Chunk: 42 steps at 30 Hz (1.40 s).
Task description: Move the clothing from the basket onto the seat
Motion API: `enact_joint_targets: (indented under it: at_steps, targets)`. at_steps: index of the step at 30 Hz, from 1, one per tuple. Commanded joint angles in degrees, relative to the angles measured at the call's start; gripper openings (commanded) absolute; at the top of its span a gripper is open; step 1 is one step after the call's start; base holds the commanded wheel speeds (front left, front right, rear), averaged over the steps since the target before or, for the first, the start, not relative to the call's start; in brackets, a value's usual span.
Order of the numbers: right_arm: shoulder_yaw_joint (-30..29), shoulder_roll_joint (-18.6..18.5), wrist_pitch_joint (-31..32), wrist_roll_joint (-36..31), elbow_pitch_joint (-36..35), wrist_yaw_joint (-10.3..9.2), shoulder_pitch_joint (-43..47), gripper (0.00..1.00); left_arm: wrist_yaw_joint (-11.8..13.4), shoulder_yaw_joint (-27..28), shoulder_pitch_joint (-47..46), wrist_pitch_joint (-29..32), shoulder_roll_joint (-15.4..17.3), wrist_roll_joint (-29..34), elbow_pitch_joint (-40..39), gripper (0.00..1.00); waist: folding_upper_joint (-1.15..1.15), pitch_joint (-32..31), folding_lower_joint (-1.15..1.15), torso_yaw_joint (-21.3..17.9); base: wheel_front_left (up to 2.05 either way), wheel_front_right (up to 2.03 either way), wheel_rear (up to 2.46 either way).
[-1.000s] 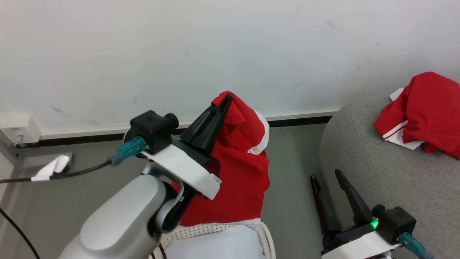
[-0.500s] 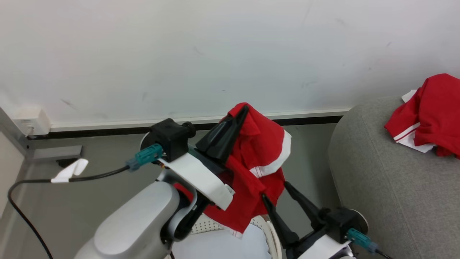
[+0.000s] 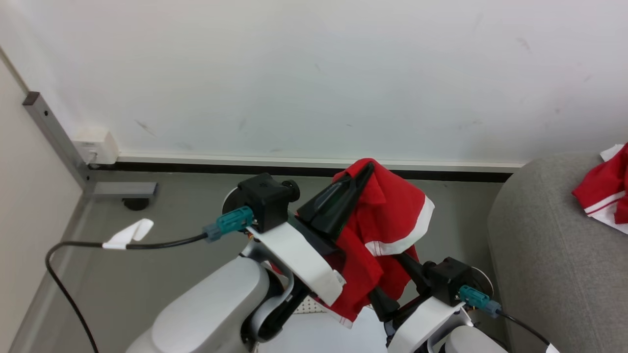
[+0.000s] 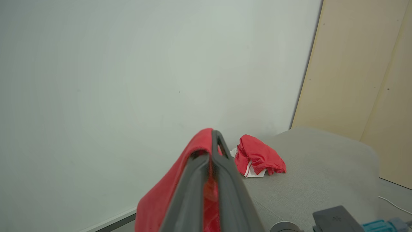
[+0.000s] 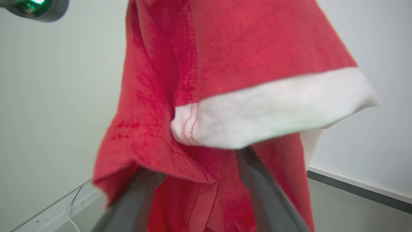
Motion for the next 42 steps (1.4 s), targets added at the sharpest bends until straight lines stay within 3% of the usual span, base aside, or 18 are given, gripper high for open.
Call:
enact_joint_targets:
  at_steps: [1, 7, 8, 9, 11, 29, 40, 41, 42]
  targets:
    - [0.0, 0.0, 0.0, 0.3, 0.5, -0.13, -1.1, 1.0, -0.3, -0.4, 0.3, 0.3, -0.3, 0.1, -0.2, 0.0, 0.0, -0.3, 0.0, 1.7, 0.0, 0.0, 0.0]
    - [0.2, 0.0, 0.0, 1.1, 3.0, -0.13, -2.5, 1.0, -0.6, -1.5, 0.7, 0.4, -1.1, -0.1, -0.3, 0.0, 0.0, -1.0, 0.0, 4.0, 0.0, 0.0, 0.0]
    - [0.3, 0.0, 0.0, 1.3, 3.4, -0.13, -2.7, 0.67, -0.7, -1.6, 0.7, 0.5, -1.2, -0.1, -0.3, 0.0, 0.0, -1.2, 0.0, 4.2, 0.0, 0.0, 0.0]
    - [0.3, 0.0, 0.0, 1.6, 3.7, -0.13, -2.9, 0.42, -0.7, -1.7, 0.8, 0.5, -1.3, -0.2, -0.3, 0.0, 0.0, -1.3, 0.0, 4.5, 0.0, 0.0, 0.0]
    - [0.4, 0.0, 0.0, 2.0, 4.1, -0.13, -3.0, 0.02, -0.6, -1.9, 0.9, 0.5, -1.4, -0.2, -0.4, 0.0, 0.0, -1.5, 0.0, 4.8, 0.0, 0.0, 0.0]
    - [1.0, 0.0, 0.0, 3.5, 3.5, -0.13, -2.0, 0.0, 0.3, -1.5, 1.8, -0.1, -0.6, -1.0, 0.1, 0.0, 0.0, -1.7, 0.0, 2.9, 0.0, 0.0, 0.0]
    - [-3.0, 0.0, 0.0, 2.2, 1.3, -0.13, -0.8, 0.0, 0.5, -1.7, 2.2, -0.4, -0.4, -1.3, 0.2, 0.0, 0.0, -1.2, 0.0, 1.3, 0.0, 0.0, 0.0]
    - [-3.7, 0.0, 0.0, 1.8, 0.8, -0.13, -0.6, 0.0, 0.5, -1.8, 2.3, -0.4, -0.4, -1.3, 0.1, 0.02, 0.0, -1.1, 0.0, 1.1, 0.0, 0.0, 0.0]
    - [-4.5, 0.0, 0.0, 1.2, 0.4, -0.13, -0.5, 0.0, 0.6, -1.9, 2.5, -0.4, -0.3, -1.3, 0.1, 0.29, 0.0, -1.1, 0.0, 0.9, 0.0, 0.0, 0.0]
